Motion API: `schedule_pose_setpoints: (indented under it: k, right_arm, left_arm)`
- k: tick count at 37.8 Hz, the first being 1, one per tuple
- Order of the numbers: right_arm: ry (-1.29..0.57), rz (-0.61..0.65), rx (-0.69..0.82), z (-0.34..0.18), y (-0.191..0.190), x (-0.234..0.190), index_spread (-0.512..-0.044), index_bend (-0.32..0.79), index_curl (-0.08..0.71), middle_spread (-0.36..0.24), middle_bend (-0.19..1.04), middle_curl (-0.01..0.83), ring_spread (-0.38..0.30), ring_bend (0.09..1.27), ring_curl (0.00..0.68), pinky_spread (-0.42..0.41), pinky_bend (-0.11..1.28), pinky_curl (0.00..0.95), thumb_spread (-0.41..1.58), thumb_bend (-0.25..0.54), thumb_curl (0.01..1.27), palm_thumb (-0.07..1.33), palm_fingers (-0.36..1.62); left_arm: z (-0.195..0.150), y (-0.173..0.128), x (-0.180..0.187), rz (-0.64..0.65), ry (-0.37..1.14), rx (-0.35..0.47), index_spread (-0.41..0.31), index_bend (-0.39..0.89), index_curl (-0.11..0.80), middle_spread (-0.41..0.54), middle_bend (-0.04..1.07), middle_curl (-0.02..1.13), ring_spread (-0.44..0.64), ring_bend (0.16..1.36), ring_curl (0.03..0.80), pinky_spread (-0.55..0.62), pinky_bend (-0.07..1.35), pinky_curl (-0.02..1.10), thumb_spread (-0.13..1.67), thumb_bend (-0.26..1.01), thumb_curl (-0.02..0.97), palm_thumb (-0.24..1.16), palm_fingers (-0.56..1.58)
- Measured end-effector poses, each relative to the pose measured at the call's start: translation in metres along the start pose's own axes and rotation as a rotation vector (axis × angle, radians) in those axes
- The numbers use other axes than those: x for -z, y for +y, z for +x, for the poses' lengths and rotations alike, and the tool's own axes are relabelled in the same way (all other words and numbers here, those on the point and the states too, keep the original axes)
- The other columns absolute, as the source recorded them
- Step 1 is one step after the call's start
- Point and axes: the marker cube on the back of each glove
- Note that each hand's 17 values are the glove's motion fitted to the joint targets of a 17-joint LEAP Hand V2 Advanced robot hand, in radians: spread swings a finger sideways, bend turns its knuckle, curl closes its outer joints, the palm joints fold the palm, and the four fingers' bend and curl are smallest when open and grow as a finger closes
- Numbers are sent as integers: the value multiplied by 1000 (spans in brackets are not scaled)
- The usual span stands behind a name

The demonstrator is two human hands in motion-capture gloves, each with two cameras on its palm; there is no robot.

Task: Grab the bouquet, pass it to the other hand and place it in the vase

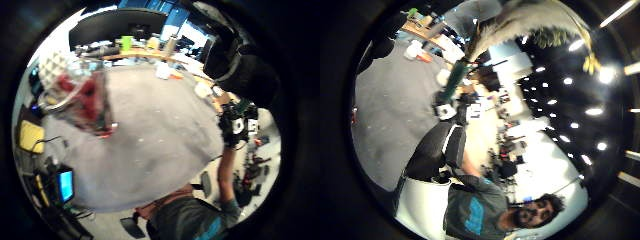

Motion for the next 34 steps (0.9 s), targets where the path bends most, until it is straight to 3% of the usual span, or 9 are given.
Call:
schedule_pose_setpoints:
  k: [9, 13, 19, 26, 31, 34]
  right_arm:
    - [-295, -112, 90, -34, 5, -39, -235, 256, 494, -173, 802, 638, -194, 1043, 580, -284, 786, 493, 854, -21, 598, 991, 1372]
    - [-385, -159, 115, -43, 6, -56, -232, 261, 510, -172, 808, 644, -193, 1049, 581, -283, 787, 494, 846, -22, 609, 989, 1369]
    - [-472, -220, 119, -52, 11, -79, -233, 265, 534, -172, 815, 650, -192, 1056, 582, -282, 789, 496, 836, -23, 623, 981, 1363]
    - [-488, -202, 275, -58, 3, -89, -233, 263, 555, -168, 826, 659, -192, 1064, 582, -277, 785, 498, 826, -22, 636, 978, 1356]
    - [-425, -260, 188, -64, 6, -89, -234, 263, 569, -166, 823, 661, -190, 1064, 581, -279, 775, 493, 831, -23, 642, 974, 1347]
    - [-421, -293, 298, -66, 2, -92, -232, 261, 574, -163, 811, 656, -188, 1059, 577, -279, 758, 488, 829, -24, 644, 973, 1338]
  left_arm:
    - [39, -33, -27, 66, 200, -124, -14, 100, 211, -106, 269, 413, 5, 588, 351, 185, 340, 410, 999, -12, 322, 402, 601]
    - [55, -43, -34, 92, 265, -292, -33, 115, 218, -130, 265, 411, -44, 587, 348, 126, 333, 405, 976, -8, 335, 458, 667]
    - [65, -38, -42, 99, 463, -204, -89, 71, 209, -184, 220, 397, -161, 602, 345, -80, 461, 420, 971, 37, 366, 621, 919]
    - [64, -37, -38, 33, 486, -193, -153, 61, 199, -246, 202, 407, -283, 616, 362, -277, 559, 436, 1043, 85, 390, 769, 1113]
    - [53, -41, -31, 30, 470, -224, -172, 47, 186, -283, 320, 459, -323, 681, 398, -327, 518, 433, 1149, 62, 357, 743, 1180]
    - [50, -43, -24, 43, 459, -233, -185, 73, 188, -294, 375, 485, -330, 703, 413, -343, 501, 429, 1199, 51, 341, 731, 1198]
